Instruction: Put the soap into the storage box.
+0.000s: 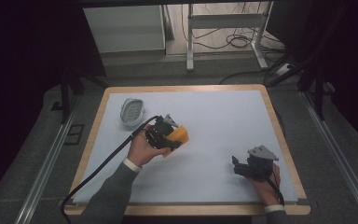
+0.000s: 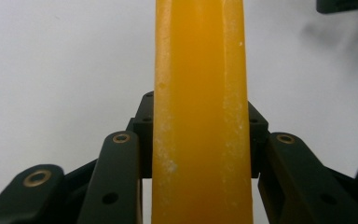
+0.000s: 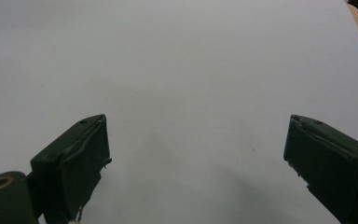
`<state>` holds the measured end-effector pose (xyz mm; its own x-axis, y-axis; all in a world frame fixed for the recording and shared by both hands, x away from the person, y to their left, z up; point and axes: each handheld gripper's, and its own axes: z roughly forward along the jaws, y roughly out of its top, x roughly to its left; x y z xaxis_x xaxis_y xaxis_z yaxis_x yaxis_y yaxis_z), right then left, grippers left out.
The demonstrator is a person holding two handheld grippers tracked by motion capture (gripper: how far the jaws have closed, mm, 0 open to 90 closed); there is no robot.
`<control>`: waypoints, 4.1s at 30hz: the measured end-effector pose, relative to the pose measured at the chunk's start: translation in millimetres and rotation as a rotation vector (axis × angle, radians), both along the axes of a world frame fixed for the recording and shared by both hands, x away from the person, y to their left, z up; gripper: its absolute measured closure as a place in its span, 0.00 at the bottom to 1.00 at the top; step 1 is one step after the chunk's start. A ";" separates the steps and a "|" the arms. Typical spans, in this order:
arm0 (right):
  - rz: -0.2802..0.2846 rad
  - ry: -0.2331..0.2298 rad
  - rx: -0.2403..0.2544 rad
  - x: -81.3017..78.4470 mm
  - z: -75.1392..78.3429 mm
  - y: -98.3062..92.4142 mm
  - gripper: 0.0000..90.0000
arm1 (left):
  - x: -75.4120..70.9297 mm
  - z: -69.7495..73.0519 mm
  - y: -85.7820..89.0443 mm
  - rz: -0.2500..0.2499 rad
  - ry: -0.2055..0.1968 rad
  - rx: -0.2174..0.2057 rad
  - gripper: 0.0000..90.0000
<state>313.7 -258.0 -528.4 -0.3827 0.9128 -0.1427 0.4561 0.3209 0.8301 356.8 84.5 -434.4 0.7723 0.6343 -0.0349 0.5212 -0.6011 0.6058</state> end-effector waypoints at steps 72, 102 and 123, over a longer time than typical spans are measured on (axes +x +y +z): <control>-0.008 0.002 -0.021 0.2 -0.4 1.7 0.08 | 45.4 19.9 86.0 0.203 0.012 -0.068 0.68; -0.008 0.003 -0.021 0.3 -0.5 1.7 0.08 | 66.0 21.6 108.0 0.282 0.017 -0.074 0.68; -0.008 0.003 -0.022 0.3 -0.5 1.8 0.08 | 92.5 24.1 118.3 0.328 0.043 -0.109 0.68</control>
<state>314.0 -256.2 -528.9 -0.3754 0.9126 -0.1621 0.4612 0.3356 0.8214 449.2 202.8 -410.4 0.5244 0.8391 -0.1447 0.7025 -0.3303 0.6304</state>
